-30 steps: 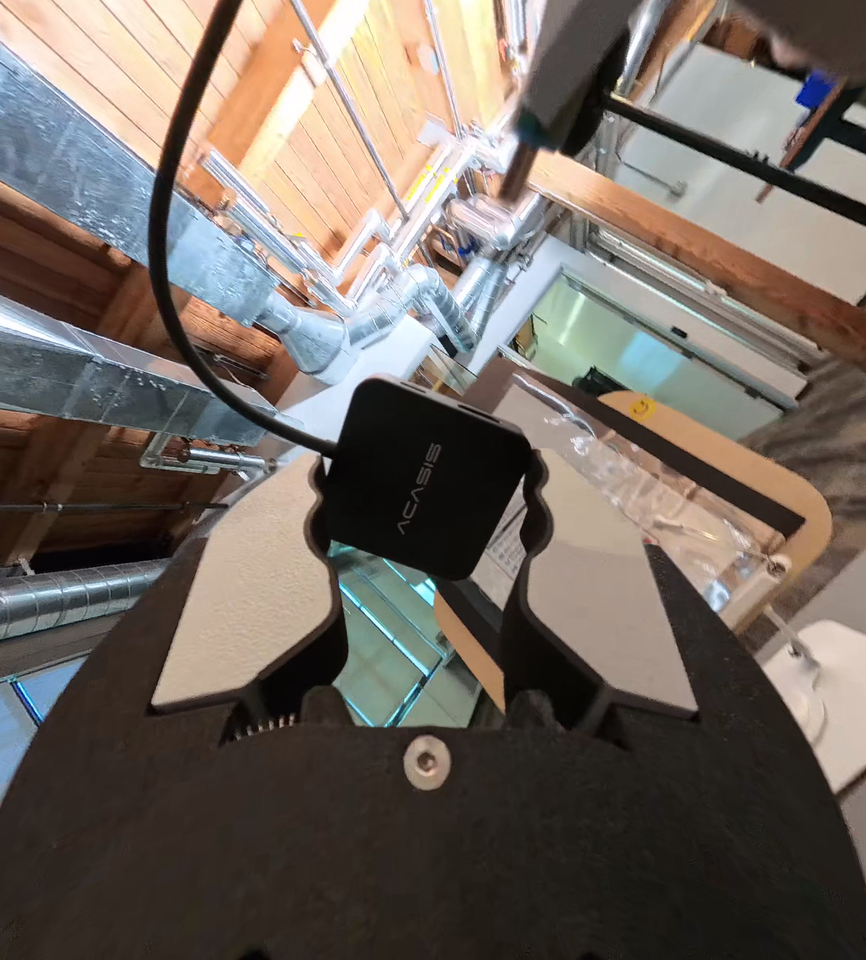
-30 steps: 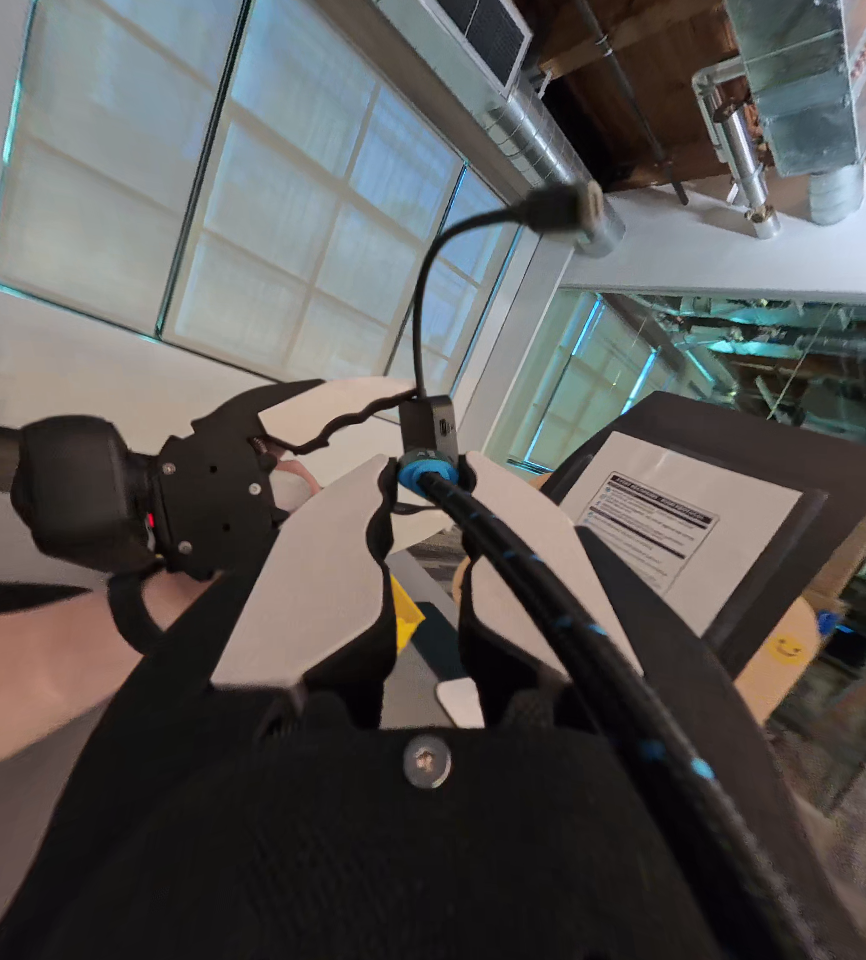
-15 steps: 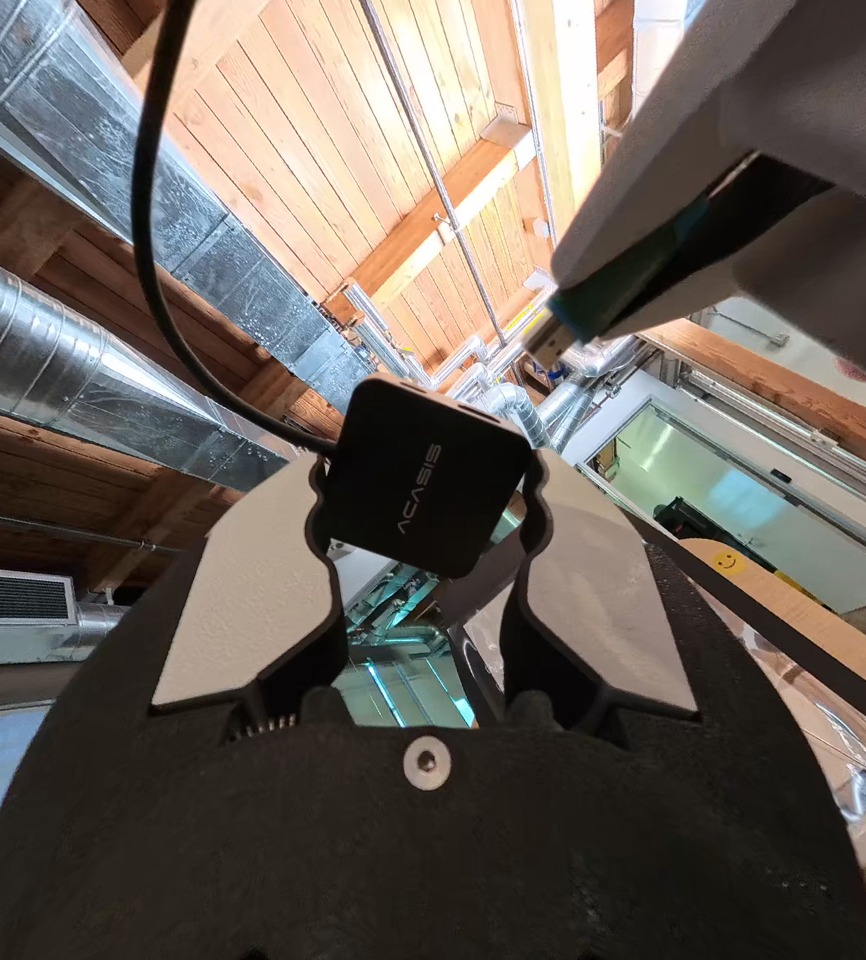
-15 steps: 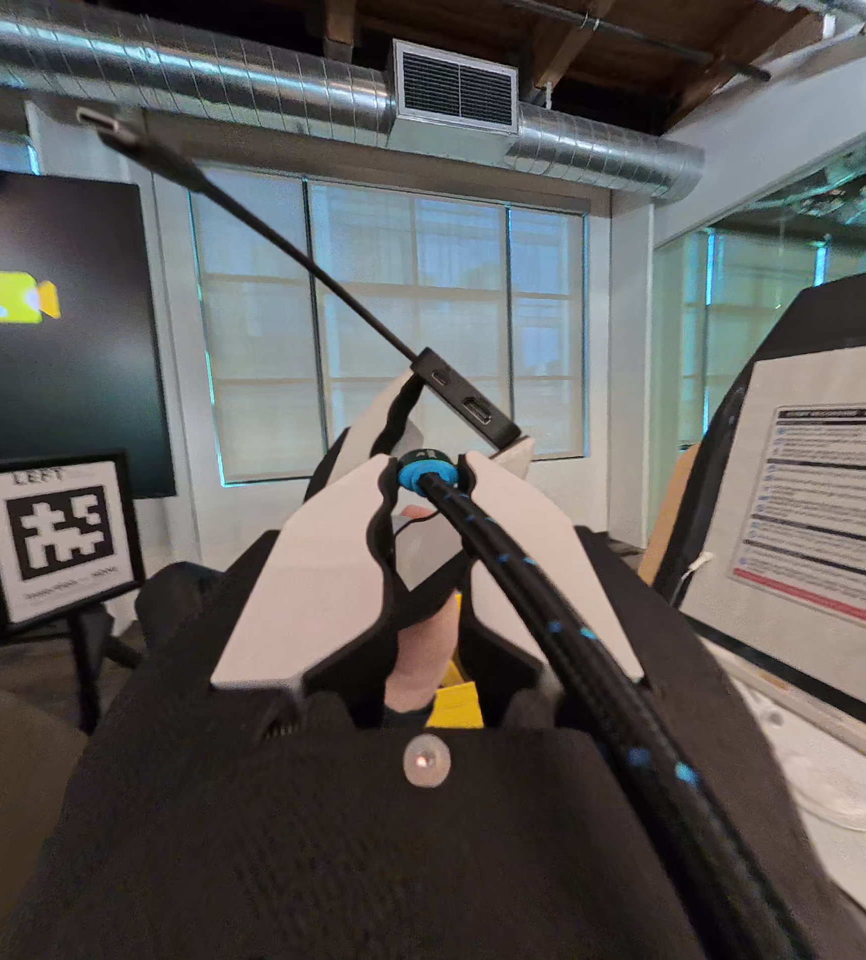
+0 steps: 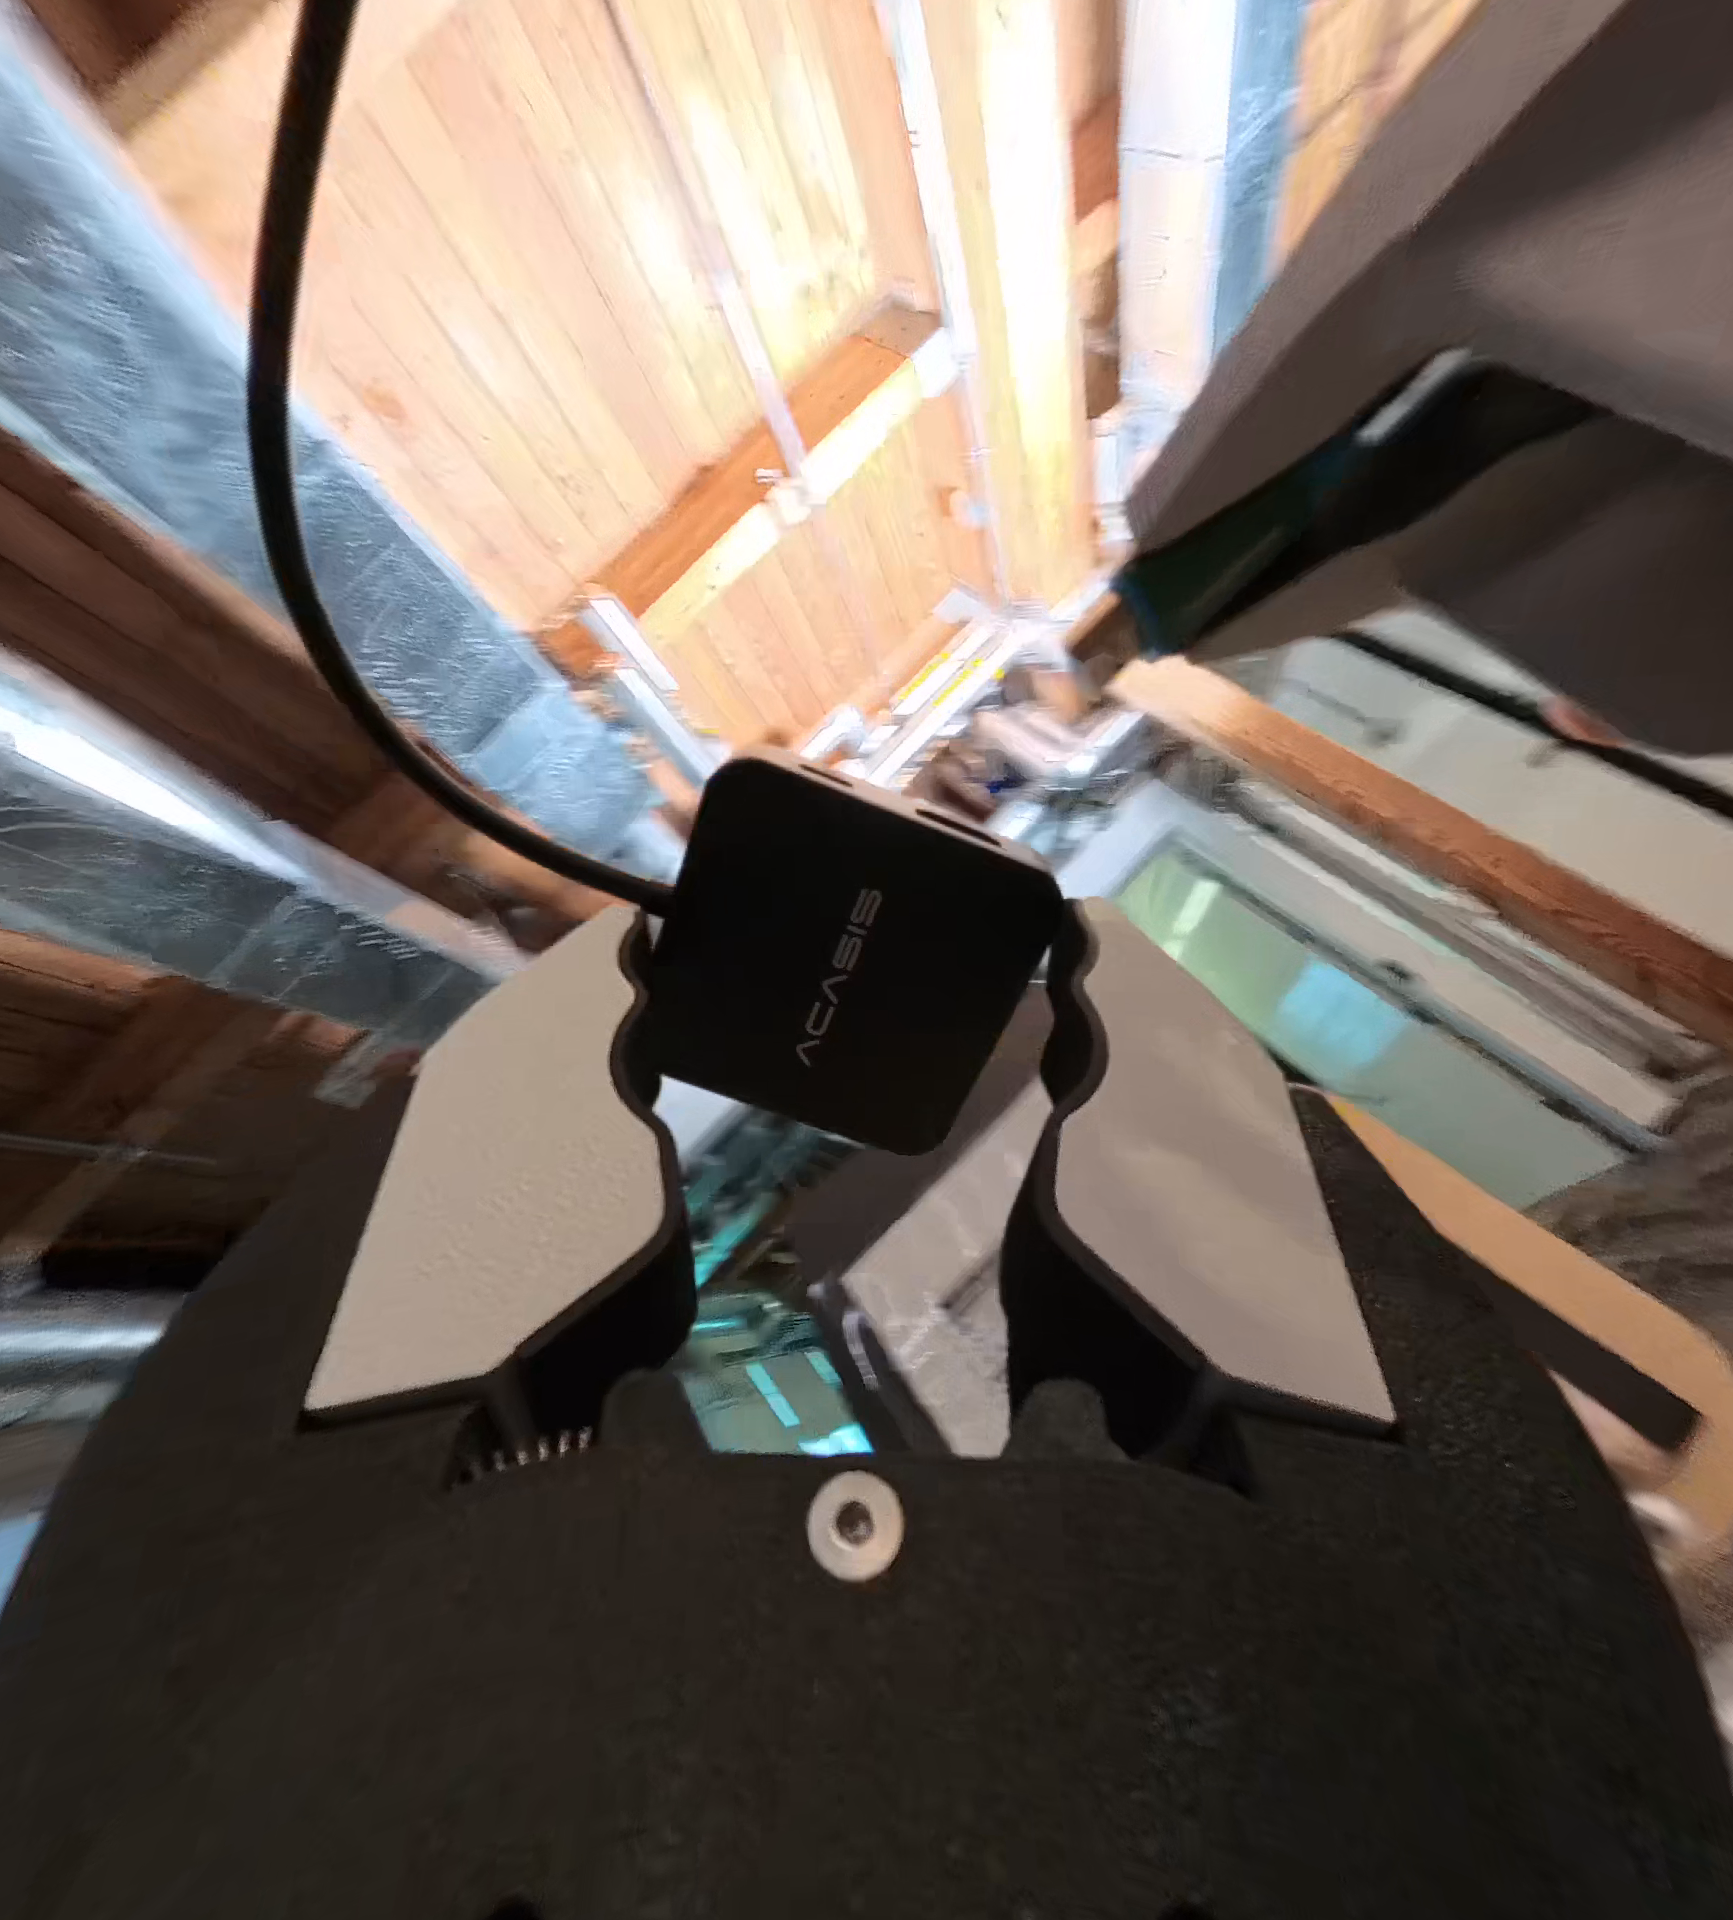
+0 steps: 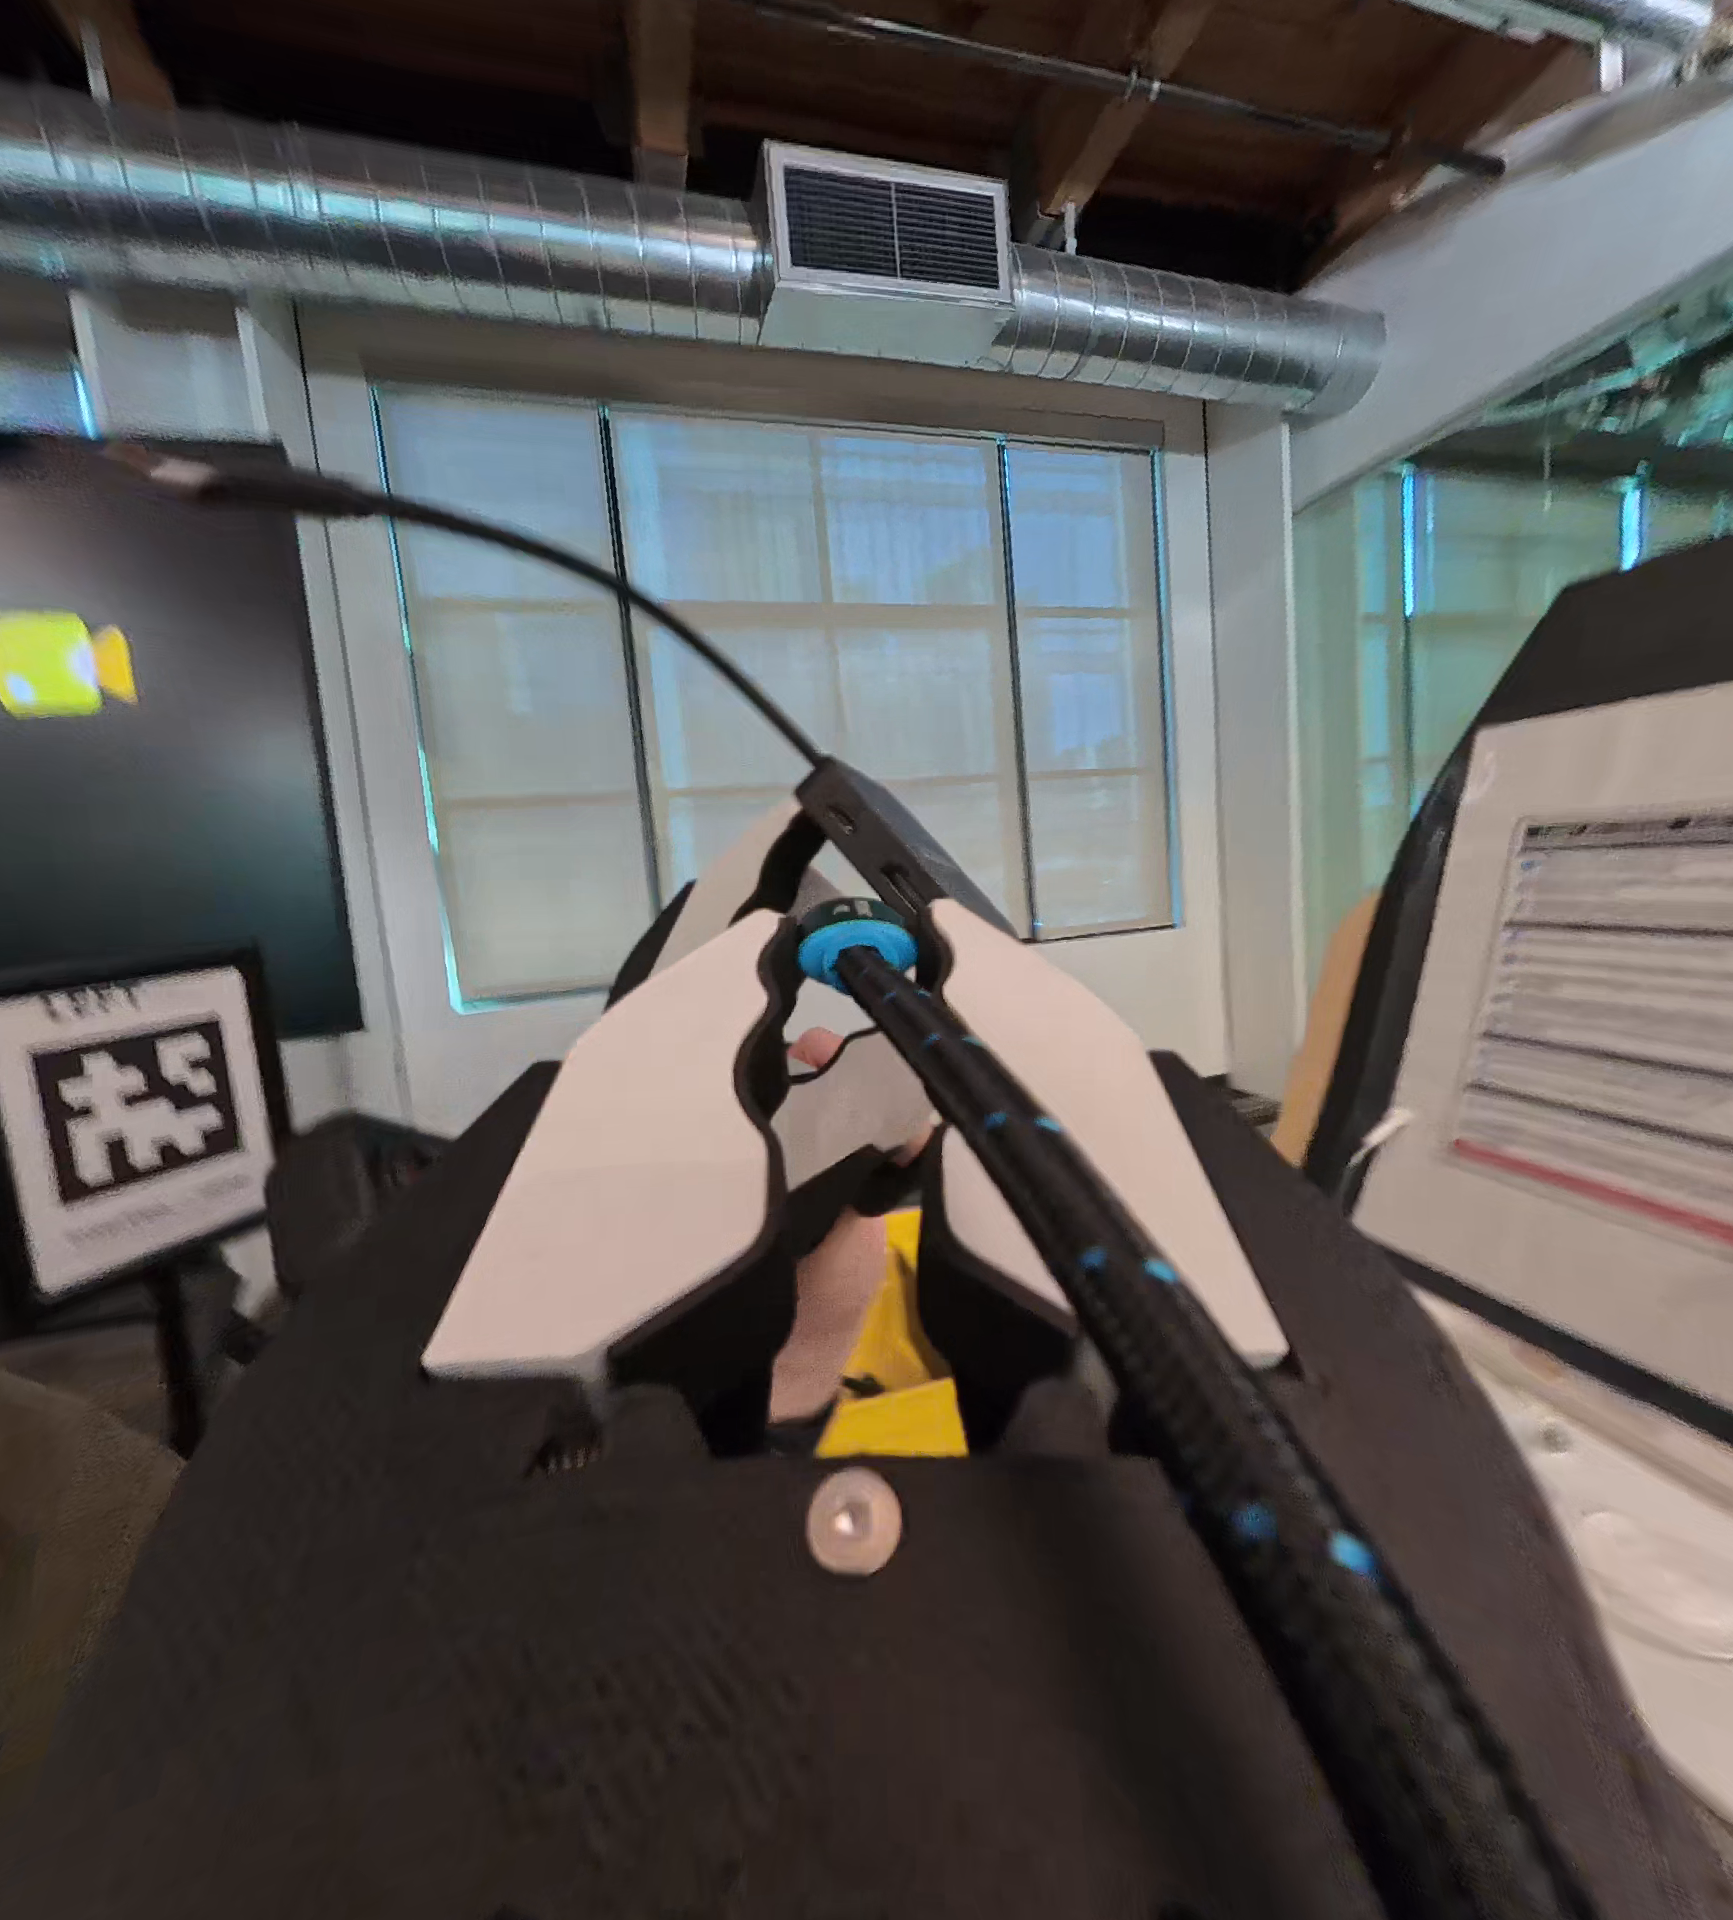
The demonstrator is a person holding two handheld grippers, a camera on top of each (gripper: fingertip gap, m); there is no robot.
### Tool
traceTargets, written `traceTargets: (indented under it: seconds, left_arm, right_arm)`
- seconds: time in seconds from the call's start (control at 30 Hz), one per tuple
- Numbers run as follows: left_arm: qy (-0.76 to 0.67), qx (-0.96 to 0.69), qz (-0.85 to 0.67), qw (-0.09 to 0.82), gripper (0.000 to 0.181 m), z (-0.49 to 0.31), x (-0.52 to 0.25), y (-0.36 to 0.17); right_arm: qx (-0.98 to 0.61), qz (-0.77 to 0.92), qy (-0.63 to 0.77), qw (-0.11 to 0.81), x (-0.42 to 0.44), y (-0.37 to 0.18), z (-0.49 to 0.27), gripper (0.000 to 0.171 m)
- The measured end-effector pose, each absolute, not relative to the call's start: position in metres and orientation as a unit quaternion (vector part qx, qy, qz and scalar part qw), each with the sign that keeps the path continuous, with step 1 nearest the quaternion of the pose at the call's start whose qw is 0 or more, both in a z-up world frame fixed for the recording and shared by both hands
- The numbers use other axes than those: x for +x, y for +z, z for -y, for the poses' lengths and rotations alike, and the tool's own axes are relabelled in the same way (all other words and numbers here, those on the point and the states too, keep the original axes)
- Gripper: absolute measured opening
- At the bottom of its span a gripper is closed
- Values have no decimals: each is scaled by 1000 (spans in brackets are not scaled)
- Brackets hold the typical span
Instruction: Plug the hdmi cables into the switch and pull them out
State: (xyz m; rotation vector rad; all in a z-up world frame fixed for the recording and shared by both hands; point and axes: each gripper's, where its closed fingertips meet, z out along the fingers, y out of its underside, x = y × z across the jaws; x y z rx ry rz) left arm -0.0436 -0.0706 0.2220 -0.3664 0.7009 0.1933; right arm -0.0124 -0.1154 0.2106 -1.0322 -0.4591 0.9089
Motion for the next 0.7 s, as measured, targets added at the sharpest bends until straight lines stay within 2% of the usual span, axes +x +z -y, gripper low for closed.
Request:
traceTargets:
  seconds: [0.33,0.47,0.7]
  left_arm:
    - [-38,-280,-552,784,73,66,-35,190]
    - [-23,-288,-591,754,73,70,-40,180]
    - [-7,-298,-646,703,72,77,-31,157]
  right_arm:
    - [-435,413,-4,800,-10,193,123,22]
    - [-420,451,-73,784,-20,183,122,22]
    - [-388,491,-115,771,-30,170,123,23]
